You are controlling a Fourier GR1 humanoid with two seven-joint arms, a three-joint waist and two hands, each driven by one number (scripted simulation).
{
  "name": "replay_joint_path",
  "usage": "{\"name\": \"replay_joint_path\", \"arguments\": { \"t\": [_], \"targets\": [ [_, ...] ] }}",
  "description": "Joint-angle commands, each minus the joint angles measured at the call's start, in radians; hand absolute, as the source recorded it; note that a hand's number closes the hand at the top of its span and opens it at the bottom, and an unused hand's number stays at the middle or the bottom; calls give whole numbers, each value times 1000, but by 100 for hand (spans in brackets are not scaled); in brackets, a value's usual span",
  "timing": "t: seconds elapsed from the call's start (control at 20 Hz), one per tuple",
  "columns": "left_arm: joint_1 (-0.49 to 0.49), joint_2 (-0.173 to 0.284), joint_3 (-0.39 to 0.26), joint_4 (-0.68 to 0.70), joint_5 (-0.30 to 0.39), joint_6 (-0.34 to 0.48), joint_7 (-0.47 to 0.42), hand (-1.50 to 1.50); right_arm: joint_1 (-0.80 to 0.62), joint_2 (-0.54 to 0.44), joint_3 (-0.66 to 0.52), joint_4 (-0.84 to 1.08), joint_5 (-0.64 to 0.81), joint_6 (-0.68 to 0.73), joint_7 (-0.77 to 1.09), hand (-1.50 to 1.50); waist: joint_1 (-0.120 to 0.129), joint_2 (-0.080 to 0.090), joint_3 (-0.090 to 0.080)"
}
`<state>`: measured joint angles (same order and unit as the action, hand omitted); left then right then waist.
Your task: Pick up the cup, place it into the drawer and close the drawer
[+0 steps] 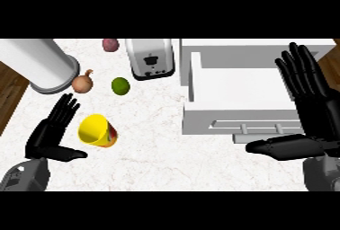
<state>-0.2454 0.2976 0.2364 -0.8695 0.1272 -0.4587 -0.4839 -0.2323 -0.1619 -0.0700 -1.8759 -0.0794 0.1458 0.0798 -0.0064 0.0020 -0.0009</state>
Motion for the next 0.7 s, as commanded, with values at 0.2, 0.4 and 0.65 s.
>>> {"name": "replay_joint_path", "arguments": {
  "t": [0.2, 0.4, 0.65],
  "targets": [
    [-167, 31, 8, 461, -145, 54, -304, -150, -13, 15, 10, -12, 13, -12, 19, -150, -10, 3, -1],
    [-212, 68, 12, 587, -158, 0, -387, -150, -90, -24, -42, 35, -31, 7, 53, -150, -12, 6, -2],
    [-193, 24, 7, 640, -177, 48, -504, -150, -45, 1, -13, 47, -2, 10, -5, -150, -16, 8, -3]
  ]
}}
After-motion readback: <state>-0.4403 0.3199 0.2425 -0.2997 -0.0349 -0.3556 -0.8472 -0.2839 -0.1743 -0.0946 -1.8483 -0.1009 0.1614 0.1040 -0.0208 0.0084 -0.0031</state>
